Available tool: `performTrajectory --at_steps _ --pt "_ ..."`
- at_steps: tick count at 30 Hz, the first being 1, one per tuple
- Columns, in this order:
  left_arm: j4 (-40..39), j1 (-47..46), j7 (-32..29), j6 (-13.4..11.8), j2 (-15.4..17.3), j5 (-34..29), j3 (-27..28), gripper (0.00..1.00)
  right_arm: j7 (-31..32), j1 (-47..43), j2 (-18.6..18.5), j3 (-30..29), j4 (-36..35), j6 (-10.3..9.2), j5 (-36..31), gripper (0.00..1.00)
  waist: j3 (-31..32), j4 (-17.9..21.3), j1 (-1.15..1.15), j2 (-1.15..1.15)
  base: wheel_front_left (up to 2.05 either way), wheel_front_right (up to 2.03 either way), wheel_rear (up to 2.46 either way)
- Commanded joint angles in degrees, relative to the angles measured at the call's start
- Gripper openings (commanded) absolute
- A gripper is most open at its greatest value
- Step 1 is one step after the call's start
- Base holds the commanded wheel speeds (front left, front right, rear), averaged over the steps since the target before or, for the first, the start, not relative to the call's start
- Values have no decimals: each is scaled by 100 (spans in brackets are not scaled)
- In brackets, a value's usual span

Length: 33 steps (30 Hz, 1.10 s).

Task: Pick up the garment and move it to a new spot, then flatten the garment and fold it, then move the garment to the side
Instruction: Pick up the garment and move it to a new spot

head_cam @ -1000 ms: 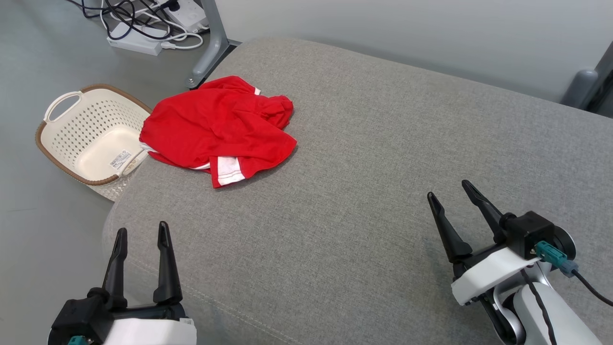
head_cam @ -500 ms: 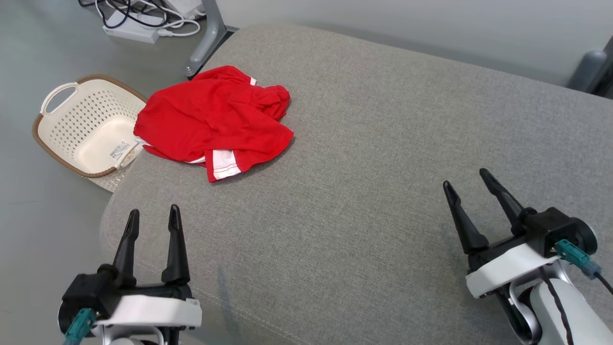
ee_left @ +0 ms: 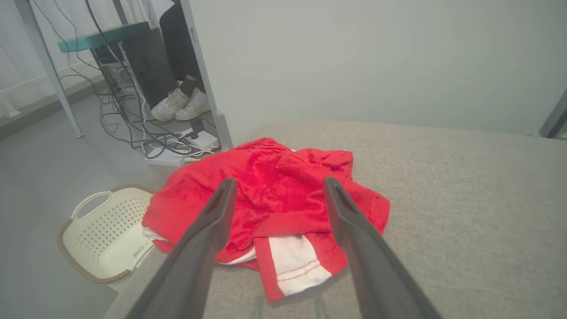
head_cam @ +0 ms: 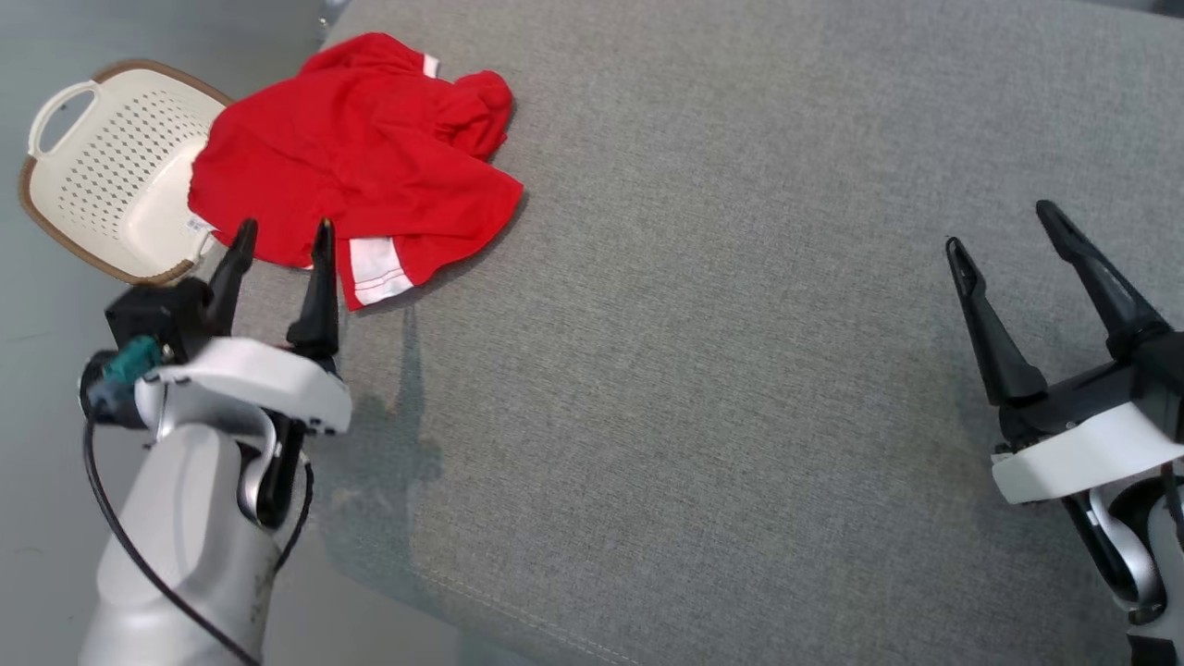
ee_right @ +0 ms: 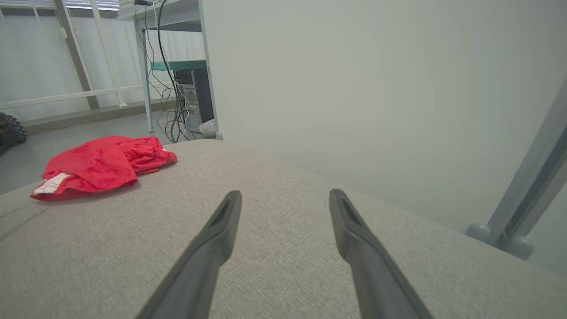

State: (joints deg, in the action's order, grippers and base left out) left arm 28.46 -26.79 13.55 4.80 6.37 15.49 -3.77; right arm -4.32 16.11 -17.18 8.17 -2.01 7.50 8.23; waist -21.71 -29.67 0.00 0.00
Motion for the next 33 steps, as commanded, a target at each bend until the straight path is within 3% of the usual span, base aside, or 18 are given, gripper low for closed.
performTrajectory --at_steps 1,11,24,25,26,33 --pt "385 -508 -223 86 101 142 29 100 161 40 -102 -51 -281 -2 -64 100 -339 234 0 0 0 0 0" --pt "2296 -2369 -1502 261 604 643 -114 100 526 203 -289 8 -987 -2 -153 100 -906 675 0 0 0 0 0" --pt "3559 -3341 -2744 269 715 1073 -563 100 576 363 -376 -28 -1262 -2 -246 100 -1395 976 0 0 0 0 0" --pt "3607 -3351 -2785 269 711 1121 -602 78 564 366 -371 -41 -1266 -2 -255 100 -1410 986 0 0 0 0 0" --pt "3641 -3361 -2794 269 716 1163 -635 0 552 365 -366 -50 -1264 -2 -264 100 -1419 994 0 0 0 0 0" --pt "3493 -3296 -2384 269 850 1532 -941 0 361 297 -257 -45 -1020 -2 -245 100 -1127 1027 0 0 0 0 0"
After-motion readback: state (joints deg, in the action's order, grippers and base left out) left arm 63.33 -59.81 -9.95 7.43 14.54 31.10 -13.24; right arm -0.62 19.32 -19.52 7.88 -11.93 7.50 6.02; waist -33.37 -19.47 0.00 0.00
